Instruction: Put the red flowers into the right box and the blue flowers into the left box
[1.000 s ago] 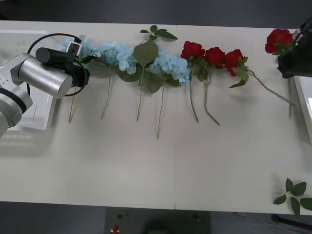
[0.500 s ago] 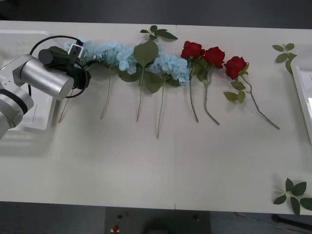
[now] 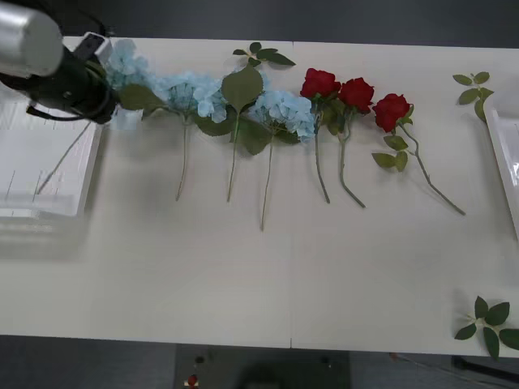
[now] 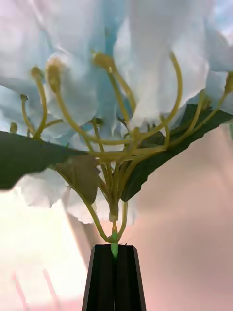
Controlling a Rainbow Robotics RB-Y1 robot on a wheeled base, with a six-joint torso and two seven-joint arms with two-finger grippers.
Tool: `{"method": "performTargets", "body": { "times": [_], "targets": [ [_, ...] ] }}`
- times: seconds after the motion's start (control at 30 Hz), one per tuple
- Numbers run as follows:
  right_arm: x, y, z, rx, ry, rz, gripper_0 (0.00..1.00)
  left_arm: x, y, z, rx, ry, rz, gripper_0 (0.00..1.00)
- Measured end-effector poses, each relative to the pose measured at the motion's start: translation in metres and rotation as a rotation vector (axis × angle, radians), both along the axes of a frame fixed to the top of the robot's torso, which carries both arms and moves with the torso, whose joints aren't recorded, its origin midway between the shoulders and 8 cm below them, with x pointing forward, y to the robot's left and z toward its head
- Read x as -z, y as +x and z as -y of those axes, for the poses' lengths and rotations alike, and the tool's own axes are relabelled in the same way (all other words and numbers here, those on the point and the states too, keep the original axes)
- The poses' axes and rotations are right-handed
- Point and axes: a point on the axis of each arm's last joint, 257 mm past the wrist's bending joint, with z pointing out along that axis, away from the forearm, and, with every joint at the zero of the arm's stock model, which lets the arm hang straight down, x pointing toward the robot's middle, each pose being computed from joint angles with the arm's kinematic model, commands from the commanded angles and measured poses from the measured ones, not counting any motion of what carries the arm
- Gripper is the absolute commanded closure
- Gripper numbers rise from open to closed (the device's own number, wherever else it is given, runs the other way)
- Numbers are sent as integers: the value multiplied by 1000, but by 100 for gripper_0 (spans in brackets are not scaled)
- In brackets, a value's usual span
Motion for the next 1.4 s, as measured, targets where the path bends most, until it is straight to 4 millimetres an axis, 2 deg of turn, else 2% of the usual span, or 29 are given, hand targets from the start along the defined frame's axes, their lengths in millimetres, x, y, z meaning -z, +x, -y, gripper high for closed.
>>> {"method": "performTargets", "body": {
  "times": [0.17, 0.2, 0.23, 0.3, 0.37, 0.47, 0.6, 0.7, 0.77, 0.87, 0.97, 1.03, 1.1, 1.17, 1.3, 1.4],
  "targets": [
    [19, -1, -6, 0, 0, -17, 100, -46, -28, -3, 34, -85, -24, 100],
    [21, 1, -8, -4, 3, -18, 94, -57, -36, -4, 73, -94, -26, 100],
    [22, 2, -10, -7, 4, -19, 76, -68, -40, -7, 104, -100, -13, 100],
    [23, 5, -13, -13, 3, -14, 51, -88, -45, -18, 148, -105, 26, 100],
    [20, 8, -12, -16, -2, -2, 39, -105, -47, -30, 140, -131, 69, 100],
    [20, 9, -14, -14, 7, 6, 36, -122, -47, -50, 100, -150, 113, 100],
    [17, 13, -18, -10, 30, 29, 36, -142, -37, -85, 44, -80, 203, 100],
    [22, 7, -24, 2, 66, -3, 36, -146, -35, -108, 7, -34, 234, 100],
    [23, 4, -36, 13, 122, -24, 36, -149, -33, -119, -30, -36, 258, 100],
    [16, 11, -73, 13, 274, -21, 36, -155, -24, -131, -78, -54, 323, 100],
    [-3, 20, -112, -84, 370, -41, 36, -155, -5, -132, -74, -43, 395, 100],
    [-20, 26, -134, -158, 421, -41, 36, -146, 11, -132, -64, -13, 421, 100],
    [-37, 29, -156, -213, 470, -37, 36, -128, 25, -134, -58, 23, 423, 100],
    [-50, 29, -166, -263, 460, -59, 36, -105, 31, -143, -64, 54, 402, 100],
    [-61, 31, -185, -411, 304, -150, 36, -77, 31, -171, -141, 33, 369, 100],
    [-67, 41, -206, -526, 176, -186, 36, -75, 26, -198, -246, -41, 373, 100]
  ]
}}
